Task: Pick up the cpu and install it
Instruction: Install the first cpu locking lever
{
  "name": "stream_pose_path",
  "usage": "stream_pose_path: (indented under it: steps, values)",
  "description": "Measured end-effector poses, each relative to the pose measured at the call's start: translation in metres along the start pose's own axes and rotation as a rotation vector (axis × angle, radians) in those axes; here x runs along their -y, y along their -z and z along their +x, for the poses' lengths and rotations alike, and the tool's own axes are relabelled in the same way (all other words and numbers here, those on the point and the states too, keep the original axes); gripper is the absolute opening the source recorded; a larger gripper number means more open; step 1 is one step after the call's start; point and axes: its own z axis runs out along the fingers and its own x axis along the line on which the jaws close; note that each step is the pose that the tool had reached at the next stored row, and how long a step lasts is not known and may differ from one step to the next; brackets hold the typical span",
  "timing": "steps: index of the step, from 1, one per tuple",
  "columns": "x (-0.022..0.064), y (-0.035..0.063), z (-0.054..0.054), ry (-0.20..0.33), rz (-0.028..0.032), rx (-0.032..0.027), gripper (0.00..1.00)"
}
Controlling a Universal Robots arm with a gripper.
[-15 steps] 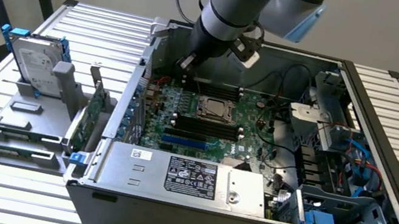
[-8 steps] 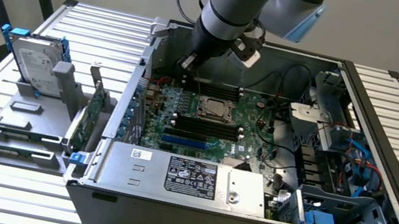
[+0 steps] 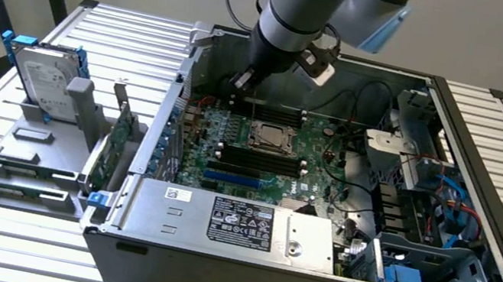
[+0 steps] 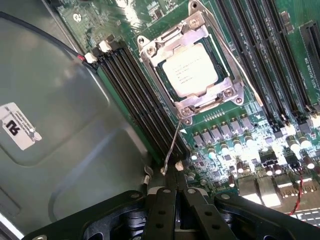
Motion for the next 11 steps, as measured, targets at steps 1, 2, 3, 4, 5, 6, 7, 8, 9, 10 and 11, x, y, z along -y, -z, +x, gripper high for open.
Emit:
stream_pose_path:
  steps: [1, 2, 3, 4, 5, 6, 7, 8, 9, 10, 11]
  values:
    - [-0.0014, 0.0003, 0.001, 0.001, -0.0022, -0.0013, 0.11]
    - [-0.0030, 0.0006, 0.002, 0.002, -0.0047, -0.0029, 0.11]
    - [-0.0045, 0.0010, 0.003, 0.003, -0.0070, -0.0043, 0.11]
    - [-0.0061, 0.0013, 0.003, 0.004, -0.0093, -0.0058, 0.11]
    - [-0.0077, 0.0017, 0.004, 0.006, -0.0119, -0.0073, 0.11]
    - [-0.0092, 0.0021, 0.005, 0.007, -0.0142, -0.0087, 0.11]
    - [-0.0107, 0.0024, 0.006, 0.008, -0.0164, -0.0102, 0.11]
    - [-0.0120, 0.0028, 0.006, 0.009, -0.0185, -0.0117, 0.11]
    - [-0.0133, 0.0031, 0.007, 0.010, -0.0203, -0.0135, 0.11]
    - [-0.0146, 0.0035, 0.007, 0.011, -0.0219, -0.0161, 0.11]
    - [-0.0159, 0.0037, 0.006, 0.012, -0.0223, -0.0196, 0.11]
